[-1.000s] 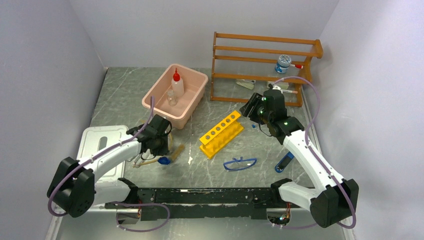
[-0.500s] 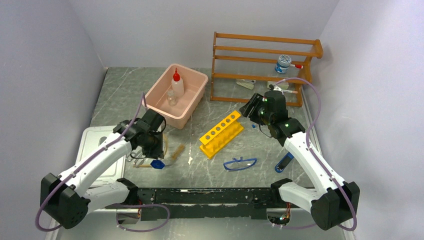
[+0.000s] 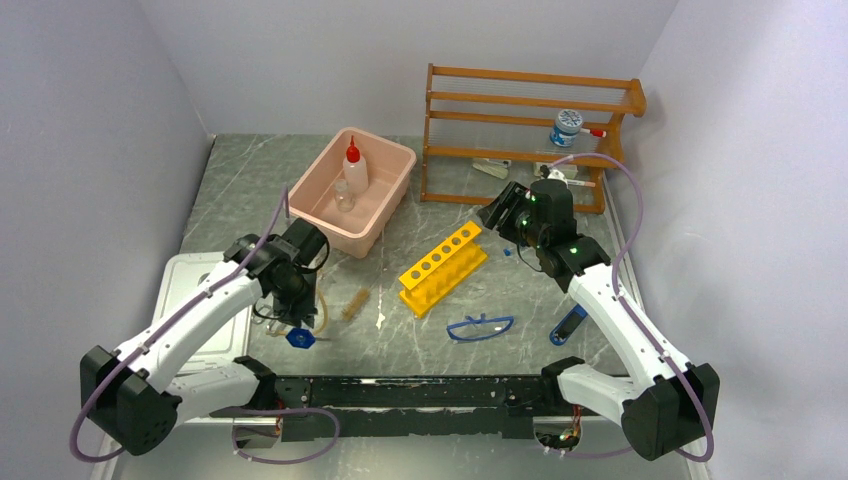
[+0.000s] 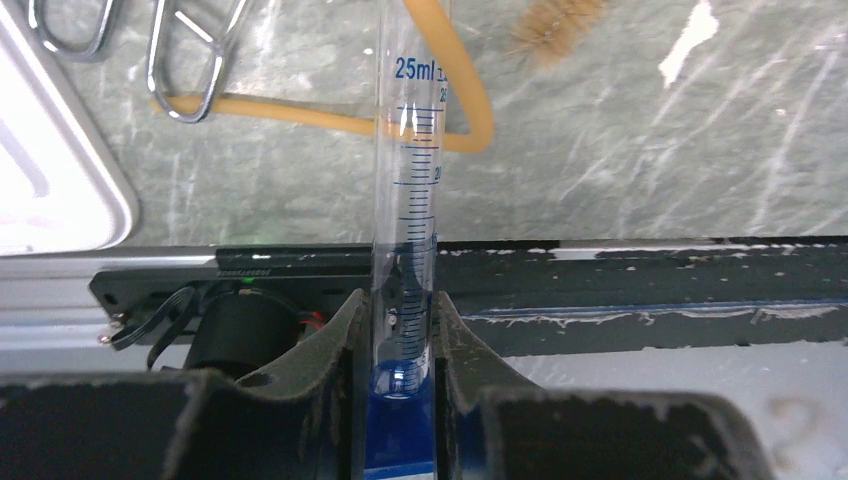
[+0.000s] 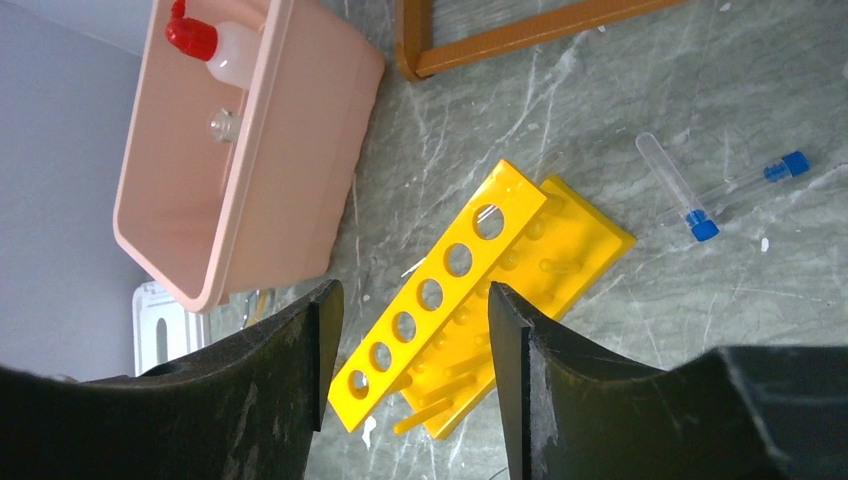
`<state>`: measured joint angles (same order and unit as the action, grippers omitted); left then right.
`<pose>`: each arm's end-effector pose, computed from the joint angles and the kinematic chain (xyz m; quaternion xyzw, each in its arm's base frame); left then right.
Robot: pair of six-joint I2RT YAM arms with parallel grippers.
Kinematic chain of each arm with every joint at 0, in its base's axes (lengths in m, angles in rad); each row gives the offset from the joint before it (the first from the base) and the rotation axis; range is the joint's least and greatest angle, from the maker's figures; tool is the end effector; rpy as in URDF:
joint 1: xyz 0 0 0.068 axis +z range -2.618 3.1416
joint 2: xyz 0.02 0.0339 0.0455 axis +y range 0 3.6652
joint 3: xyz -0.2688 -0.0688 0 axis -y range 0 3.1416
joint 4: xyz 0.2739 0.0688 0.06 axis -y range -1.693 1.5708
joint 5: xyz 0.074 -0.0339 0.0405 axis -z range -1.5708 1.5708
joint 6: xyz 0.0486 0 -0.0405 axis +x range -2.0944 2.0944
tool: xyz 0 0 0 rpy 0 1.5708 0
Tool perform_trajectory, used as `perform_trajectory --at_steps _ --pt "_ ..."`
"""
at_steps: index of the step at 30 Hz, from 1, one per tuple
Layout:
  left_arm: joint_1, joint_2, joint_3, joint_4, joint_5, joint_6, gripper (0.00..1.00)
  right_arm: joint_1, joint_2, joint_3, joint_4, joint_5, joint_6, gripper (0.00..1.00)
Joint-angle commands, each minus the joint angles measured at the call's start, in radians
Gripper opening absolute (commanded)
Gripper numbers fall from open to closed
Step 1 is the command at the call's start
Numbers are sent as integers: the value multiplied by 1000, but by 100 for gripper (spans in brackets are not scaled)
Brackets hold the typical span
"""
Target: Organize the chemistry lab equipment
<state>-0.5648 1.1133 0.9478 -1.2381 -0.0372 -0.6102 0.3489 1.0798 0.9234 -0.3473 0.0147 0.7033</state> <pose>0.1714 -0.1064 0.2479 -0.0242 0.9960 -0.0308 0.0798 0.2639 0.0952 0.3080 0.1554 0.8468 0.2499 0.4430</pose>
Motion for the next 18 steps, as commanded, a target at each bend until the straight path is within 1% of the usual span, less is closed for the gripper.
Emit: perform_trajectory --at_steps 1,2,7,9,11,15,18 --pt "-6 35 40 -77 -93 25 5 3 8 21 44 13 4 59" --pt "-6 46 43 -84 -116 24 5 4 13 23 48 12 1 59" --pt "-6 102 58 -91 -127 57 5 3 39 47 46 16 -21 59" --pt "-6 117 76 -114 -157 65 5 3 48 61 40 20 -32 59" --pt "-6 130 107 -145 -200 73 5 3 56 75 35 24 -40 59" --pt "-6 155 168 -167 -212 85 5 4 58 87 32 27 -49 60" --pt "-6 154 242 -166 -219 80 5 4 54 85 37 29 -54 60"
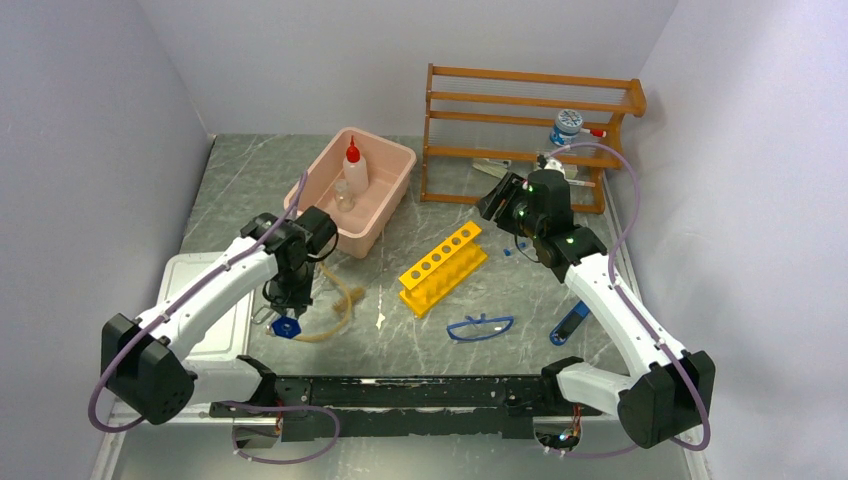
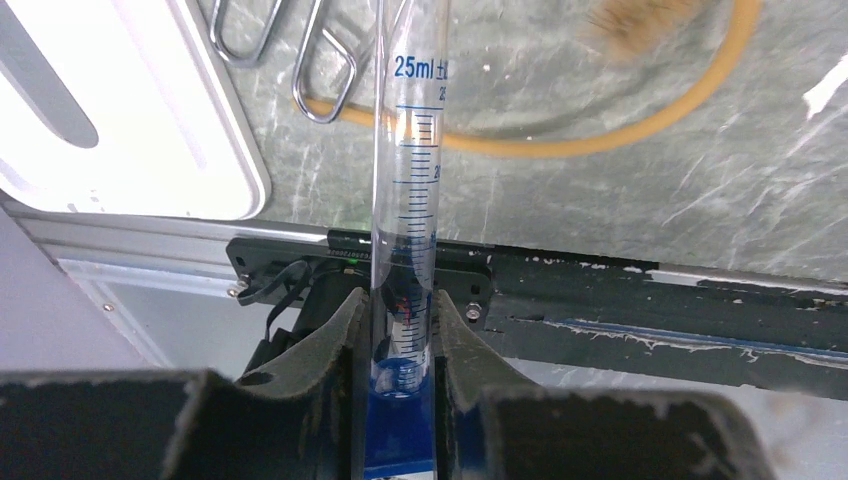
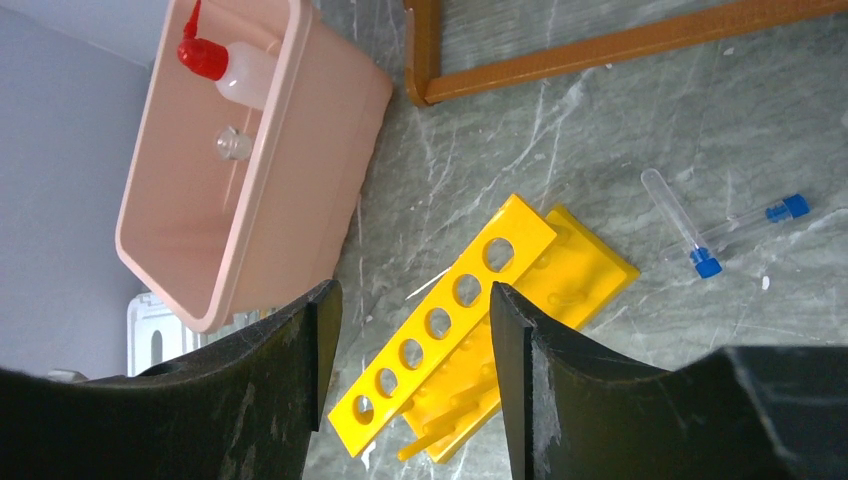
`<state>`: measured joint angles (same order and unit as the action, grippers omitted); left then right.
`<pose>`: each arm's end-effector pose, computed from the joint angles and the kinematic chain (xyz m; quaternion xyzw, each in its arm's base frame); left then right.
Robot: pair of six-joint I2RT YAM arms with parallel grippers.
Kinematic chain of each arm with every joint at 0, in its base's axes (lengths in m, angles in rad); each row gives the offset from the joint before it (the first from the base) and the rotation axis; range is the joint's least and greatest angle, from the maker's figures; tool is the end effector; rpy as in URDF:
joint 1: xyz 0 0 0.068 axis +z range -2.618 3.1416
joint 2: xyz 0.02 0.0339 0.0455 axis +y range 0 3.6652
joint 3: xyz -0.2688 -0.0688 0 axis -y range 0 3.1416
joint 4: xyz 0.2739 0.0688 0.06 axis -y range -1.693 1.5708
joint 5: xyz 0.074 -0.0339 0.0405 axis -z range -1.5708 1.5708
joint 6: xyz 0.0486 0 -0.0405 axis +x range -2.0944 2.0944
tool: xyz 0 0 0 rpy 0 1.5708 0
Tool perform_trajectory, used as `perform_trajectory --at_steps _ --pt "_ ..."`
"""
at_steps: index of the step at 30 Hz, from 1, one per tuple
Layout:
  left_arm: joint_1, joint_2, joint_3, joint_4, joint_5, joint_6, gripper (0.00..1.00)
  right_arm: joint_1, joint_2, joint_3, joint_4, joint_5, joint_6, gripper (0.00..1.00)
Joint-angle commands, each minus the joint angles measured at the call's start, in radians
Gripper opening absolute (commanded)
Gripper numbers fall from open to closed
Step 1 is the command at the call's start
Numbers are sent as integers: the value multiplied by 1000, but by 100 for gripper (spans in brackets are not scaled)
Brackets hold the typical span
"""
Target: Organize the chemistry lab equipment
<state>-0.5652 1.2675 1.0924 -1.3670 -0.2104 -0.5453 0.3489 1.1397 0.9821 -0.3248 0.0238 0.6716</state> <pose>0.1941 -0.1111 0.2599 0.0084 0.9943 0.0817 0.0675 0.2787 0.1002 0.3171 0.1435 0.8434 0.2440 0.4567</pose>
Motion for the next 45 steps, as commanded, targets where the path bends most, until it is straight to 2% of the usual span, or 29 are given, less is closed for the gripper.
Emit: perform_trajectory --at_steps 1,6,10,16,22,26,34,45 --pt "-5 -3 127 -38 -61 11 5 4 -7 28 15 22 -25 60" --pt "-4 -2 295 -28 -135 18 5 4 -20 36 6 26 -26 60" --pt "-5 -5 399 76 -146 93 5 2 -34 38 -10 27 -24 60" --pt "-4 51 476 338 5 243 5 3 -41 59 -45 25 -29 60" --pt "20 239 592 460 60 338 5 3 -38 93 -79 36 -46 60" --pt "90 344 620 530 178 394 5 3 -43 99 -91 50 -55 60" --pt "123 534 704 579 231 471 5 3 -32 93 -83 72 -46 60" --pt "123 676 602 698 213 499 5 3 -5 103 -73 120 -25 61"
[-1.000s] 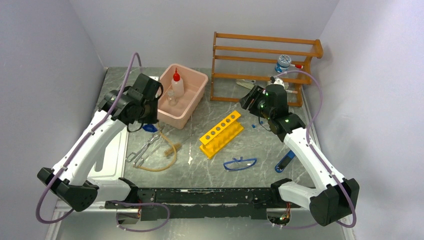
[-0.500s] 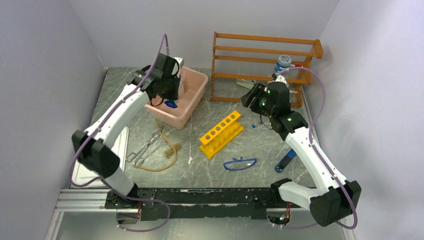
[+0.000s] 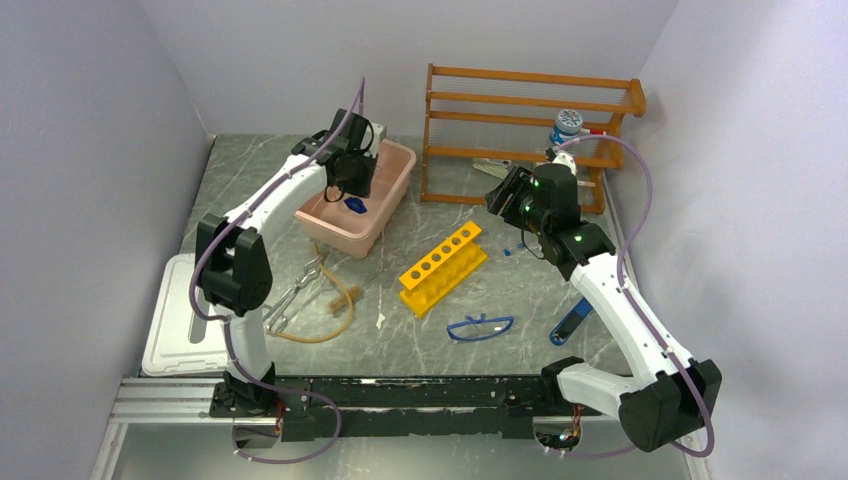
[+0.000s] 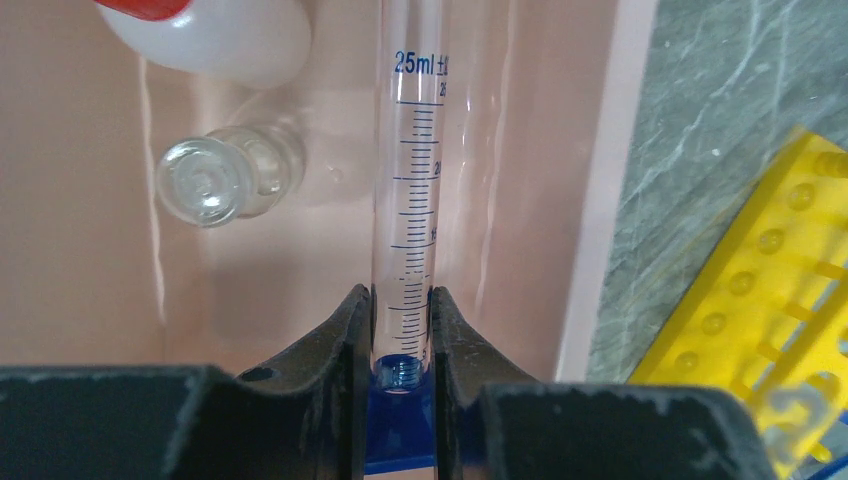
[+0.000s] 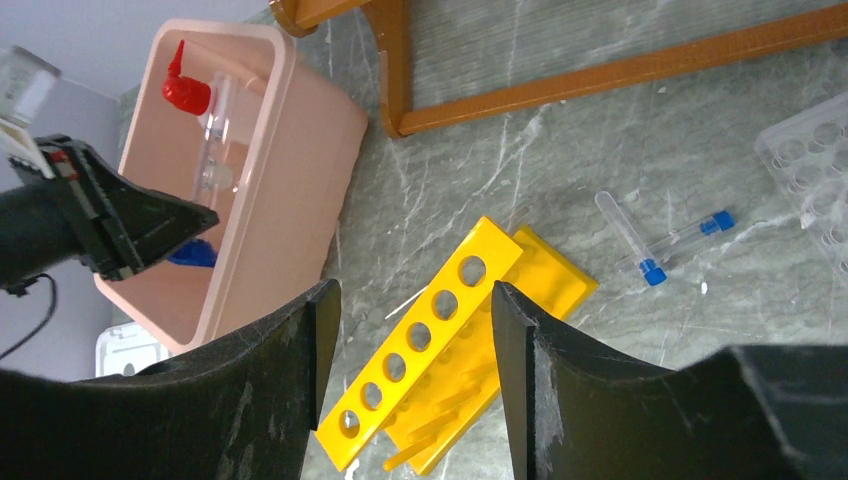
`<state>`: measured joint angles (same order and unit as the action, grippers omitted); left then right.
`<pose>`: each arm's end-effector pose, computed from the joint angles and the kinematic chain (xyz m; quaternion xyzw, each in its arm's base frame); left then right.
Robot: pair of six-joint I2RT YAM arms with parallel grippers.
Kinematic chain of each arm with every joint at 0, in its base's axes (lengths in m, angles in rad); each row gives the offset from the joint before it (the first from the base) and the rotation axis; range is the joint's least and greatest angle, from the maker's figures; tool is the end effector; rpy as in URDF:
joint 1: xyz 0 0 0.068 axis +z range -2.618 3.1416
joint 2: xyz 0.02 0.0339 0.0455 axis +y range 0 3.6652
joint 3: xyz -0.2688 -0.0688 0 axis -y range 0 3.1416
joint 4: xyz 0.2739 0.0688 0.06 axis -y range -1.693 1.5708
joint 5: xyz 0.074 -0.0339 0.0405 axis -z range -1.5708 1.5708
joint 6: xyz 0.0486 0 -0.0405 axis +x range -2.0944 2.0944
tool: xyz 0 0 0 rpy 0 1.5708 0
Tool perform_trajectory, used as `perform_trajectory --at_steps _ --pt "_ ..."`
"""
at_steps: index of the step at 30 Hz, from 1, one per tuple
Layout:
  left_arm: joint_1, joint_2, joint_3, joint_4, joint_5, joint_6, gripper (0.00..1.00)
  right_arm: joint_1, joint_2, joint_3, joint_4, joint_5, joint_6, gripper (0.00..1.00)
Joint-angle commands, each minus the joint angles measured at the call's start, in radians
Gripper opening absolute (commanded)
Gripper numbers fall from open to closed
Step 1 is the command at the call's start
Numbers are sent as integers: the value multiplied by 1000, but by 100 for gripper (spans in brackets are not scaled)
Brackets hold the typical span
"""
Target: Organize the chemistry lab equipment
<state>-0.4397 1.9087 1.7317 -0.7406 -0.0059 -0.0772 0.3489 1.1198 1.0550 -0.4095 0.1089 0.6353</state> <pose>0.4198 -0.1972 0.2806 0.1698 0.9318 -0.0793 0.3109 0.2733 0.0938 0.3417 0.1497 0.8394 0.2050 0.4806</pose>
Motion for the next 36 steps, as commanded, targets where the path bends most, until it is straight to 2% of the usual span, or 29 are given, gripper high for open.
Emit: perform_trajectory --at_steps 1,8,13,16,23,33,36 --pt "-2 44 -50 86 8 29 5 3 20 32 12 33 14 61" --pt "-2 105 -116 158 71 40 5 2 41 47 14 33 25 61" --pt "-8 155 -104 166 39 42 5 3 54 73 4 27 29 61" --pt "-14 161 -125 184 10 30 11 3 55 82 -12 14 55 61" --pt "-20 141 -157 193 7 21 32 3 52 83 -10 4 69 61" --pt "-19 59 -106 127 20 -11 51 3 36 92 -23 2 60 61" --pt "-20 4 -78 95 10 -25 55 7 34 94 -2 -42 17 62"
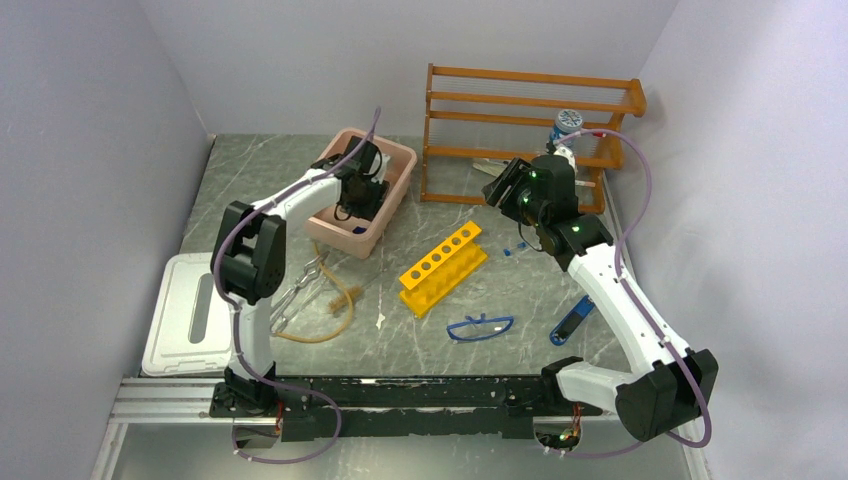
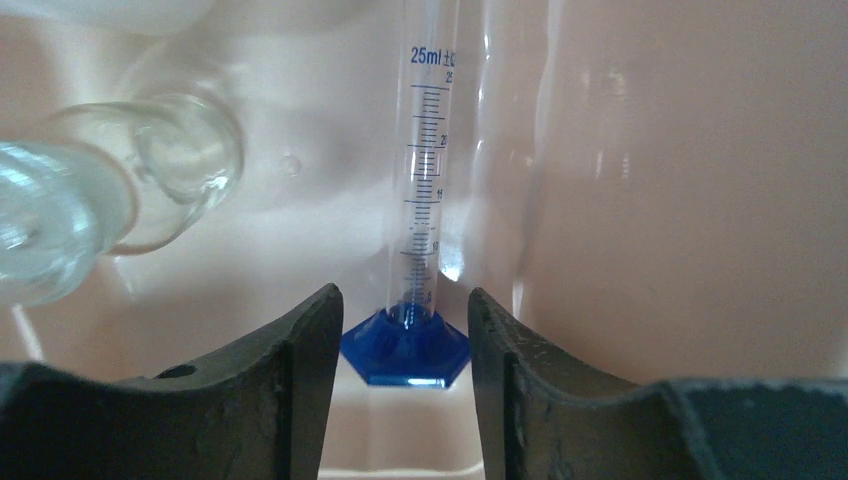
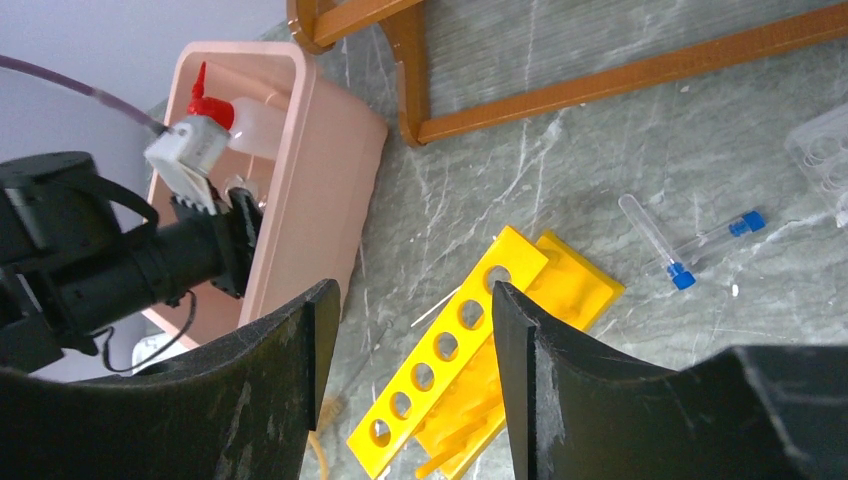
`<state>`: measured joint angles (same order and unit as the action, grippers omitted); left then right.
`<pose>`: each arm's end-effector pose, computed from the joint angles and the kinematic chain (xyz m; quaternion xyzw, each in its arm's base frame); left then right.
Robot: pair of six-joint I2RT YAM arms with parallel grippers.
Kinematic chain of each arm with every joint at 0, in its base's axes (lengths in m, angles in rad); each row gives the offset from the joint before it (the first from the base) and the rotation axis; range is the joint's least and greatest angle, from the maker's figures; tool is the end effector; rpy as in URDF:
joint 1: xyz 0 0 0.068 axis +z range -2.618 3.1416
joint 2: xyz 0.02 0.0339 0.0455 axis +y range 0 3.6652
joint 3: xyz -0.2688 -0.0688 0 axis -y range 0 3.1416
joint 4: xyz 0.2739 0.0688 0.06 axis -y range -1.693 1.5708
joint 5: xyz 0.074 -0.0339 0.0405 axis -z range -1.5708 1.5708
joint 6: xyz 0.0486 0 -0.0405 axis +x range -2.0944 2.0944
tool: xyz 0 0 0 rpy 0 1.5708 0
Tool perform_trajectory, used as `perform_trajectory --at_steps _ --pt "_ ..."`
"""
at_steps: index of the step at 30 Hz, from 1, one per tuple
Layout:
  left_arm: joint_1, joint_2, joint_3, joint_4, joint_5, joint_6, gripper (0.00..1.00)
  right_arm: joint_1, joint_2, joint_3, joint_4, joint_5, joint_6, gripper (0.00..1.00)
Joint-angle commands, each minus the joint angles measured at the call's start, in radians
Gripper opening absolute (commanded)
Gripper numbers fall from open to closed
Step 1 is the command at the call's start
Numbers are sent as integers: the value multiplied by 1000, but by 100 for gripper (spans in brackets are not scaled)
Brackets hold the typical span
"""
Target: Organize the chemistry lab equipment
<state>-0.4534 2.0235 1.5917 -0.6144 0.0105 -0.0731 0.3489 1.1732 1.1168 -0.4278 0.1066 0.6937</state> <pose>0.4248 -0.2076 0.1890 0.1839 0.9481 -0.0724 0.2490 0.2847 0.0981 0.3489 0.1738 0.8374 0.2175 0.4704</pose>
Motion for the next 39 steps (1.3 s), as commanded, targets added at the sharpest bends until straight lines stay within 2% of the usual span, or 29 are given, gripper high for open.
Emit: perform_trajectory --at_steps 1,6,10,16,23,26,33,39 --pt "-6 -135 65 -39 -8 -41 57 17 -16 40 13 -41 -61 62" --pt "-3 -290 34 -45 -44 -104 65 125 1 85 6 9 -158 63" --pt "13 -413 -8 -56 -90 -165 67 232 12 77 34 9 -181 63" --pt "22 -619 -35 -54 -223 -204 69 531 66 0 177 66 -197 64" --pt "22 -810 -64 -33 -305 -212 73 845 305 20 215 235 -261 64" --pt "22 -838 -57 -44 -324 -204 73 895 404 32 217 279 -237 64" --pt "22 -860 -53 -77 -350 -200 74 921 582 64 305 258 -200 60" --pt "22 -886 -90 -91 -317 -337 70 924 695 84 362 268 -178 58"
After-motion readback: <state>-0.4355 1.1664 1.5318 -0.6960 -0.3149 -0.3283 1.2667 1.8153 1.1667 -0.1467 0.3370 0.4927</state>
